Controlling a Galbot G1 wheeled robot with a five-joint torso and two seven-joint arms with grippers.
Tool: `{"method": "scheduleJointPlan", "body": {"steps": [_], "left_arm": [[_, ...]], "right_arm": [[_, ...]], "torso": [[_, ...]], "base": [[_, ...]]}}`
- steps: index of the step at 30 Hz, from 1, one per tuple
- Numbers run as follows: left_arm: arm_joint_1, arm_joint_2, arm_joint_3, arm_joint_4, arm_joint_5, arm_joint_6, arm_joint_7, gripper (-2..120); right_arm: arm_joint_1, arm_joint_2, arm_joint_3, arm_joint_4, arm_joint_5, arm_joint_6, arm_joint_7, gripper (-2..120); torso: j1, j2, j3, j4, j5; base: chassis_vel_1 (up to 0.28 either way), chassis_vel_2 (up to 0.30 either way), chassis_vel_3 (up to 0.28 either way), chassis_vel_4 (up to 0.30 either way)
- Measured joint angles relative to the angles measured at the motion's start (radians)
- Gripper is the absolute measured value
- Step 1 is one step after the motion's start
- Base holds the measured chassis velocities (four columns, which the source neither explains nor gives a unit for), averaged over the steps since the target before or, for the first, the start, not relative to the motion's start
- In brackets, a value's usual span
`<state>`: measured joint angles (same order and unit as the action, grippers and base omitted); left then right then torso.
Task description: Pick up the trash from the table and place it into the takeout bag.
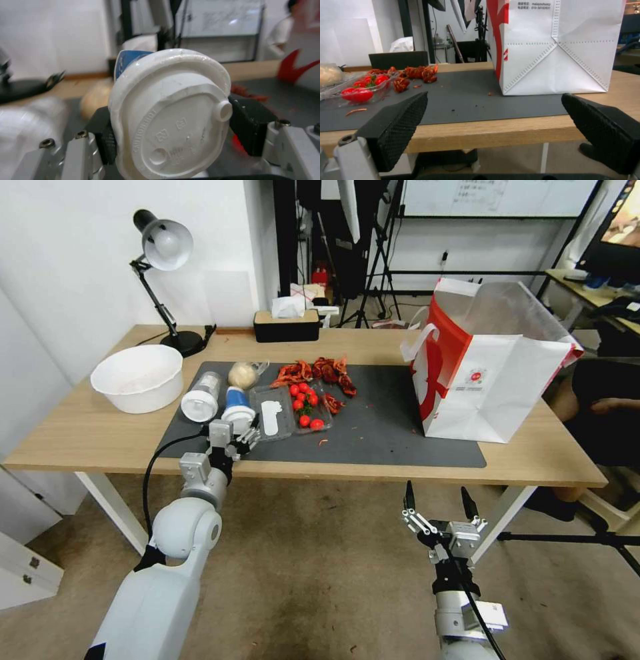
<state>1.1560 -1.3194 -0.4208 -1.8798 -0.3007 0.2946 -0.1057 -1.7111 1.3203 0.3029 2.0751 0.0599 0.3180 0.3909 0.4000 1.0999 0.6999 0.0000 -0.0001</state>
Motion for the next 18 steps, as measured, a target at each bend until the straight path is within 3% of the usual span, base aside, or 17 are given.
{"method": "scheduleJointPlan", "body": {"steps": [4, 5, 8, 13, 18], "left_arm": [[-0.001, 0.046, 0.019, -0.015, -0.028, -0.111, 0.117, 66], [-0.001, 0.046, 0.019, -0.015, -0.028, -0.111, 0.117, 66], [-0.074, 0.122, 0.097, 0.035, -0.095, -0.252, 0.236, 66], [-0.184, 0.158, 0.178, 0.095, -0.175, -0.3, 0.288, 66], [-0.394, 0.185, 0.338, 0.182, -0.281, -0.307, 0.294, 66]], "right_arm": [[-0.002, 0.004, 0.001, 0.0, 0.0, 0.001, 0.001, 100], [-0.002, 0.004, 0.001, 0.0, 0.0, 0.001, 0.001, 100], [0.0, 0.006, 0.008, -0.006, 0.0, 0.004, 0.001, 100], [0.003, 0.009, 0.016, -0.009, 0.001, -0.001, 0.001, 100], [0.007, 0.025, 0.018, -0.011, -0.003, -0.016, -0.001, 100]], "torso": [[0.0, 0.0, 0.0, 0.0002, 0.0], [0.0, 0.0, 0.0, 0.0002, 0.0], [0.0, 0.0, 0.0, 0.0, 0.0001], [0.0, 0.0, 0.0, -0.0001, 0.0001], [0.0, 0.0, 0.0, 0.0, 0.0001]], "base": [[0.0, 0.0, 0.0, 0.0], [0.0, 0.0, 0.0, 0.0], [0.0, 0.0, 0.0, 0.0], [0.0, 0.0, 0.0, 0.0], [0.0, 0.0, 0.0, 0.0]]}}
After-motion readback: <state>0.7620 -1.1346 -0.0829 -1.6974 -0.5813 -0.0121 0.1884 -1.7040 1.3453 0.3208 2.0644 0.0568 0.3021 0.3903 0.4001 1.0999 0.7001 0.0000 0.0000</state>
